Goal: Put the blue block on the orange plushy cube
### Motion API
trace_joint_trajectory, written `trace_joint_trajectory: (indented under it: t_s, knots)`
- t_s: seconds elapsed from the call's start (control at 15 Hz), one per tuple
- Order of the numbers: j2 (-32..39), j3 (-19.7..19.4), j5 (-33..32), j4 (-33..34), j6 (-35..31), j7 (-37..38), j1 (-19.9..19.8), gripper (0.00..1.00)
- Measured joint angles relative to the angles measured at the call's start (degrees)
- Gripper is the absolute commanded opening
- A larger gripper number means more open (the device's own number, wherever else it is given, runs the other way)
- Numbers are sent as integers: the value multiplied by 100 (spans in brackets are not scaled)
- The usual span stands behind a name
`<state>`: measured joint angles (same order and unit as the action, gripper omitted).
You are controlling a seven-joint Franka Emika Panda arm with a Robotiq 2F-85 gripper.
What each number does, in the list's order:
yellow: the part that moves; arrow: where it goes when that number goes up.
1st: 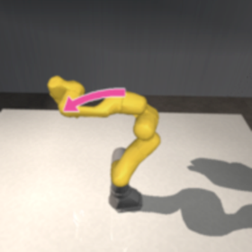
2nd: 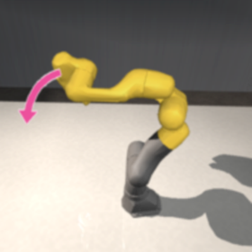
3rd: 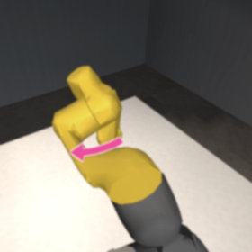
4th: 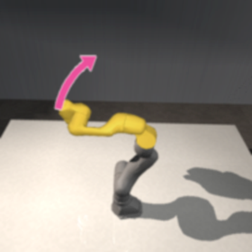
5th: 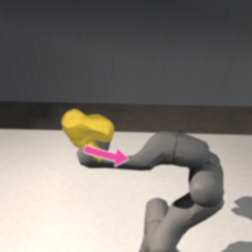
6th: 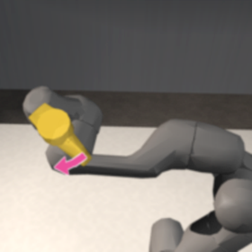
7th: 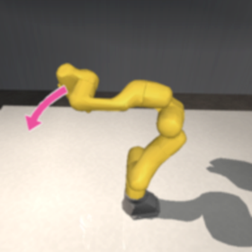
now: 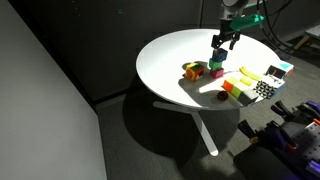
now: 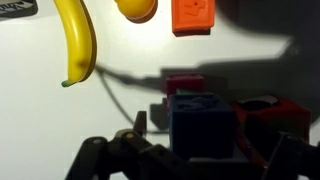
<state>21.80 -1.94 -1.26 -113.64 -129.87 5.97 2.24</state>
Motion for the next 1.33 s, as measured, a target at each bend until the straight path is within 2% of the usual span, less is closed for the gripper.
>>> trace_joint_trajectory:
  t_s: [0.07,0.4,0.67,1.33]
  knots:
    - [12,-2,0,7,-10,0,0,74]
    - [137,-2,0,55,-20,1,0,34]
    - [170,-1,0,113,-20,1,4,31]
    - [154,46,-3,295,177,3,116,31]
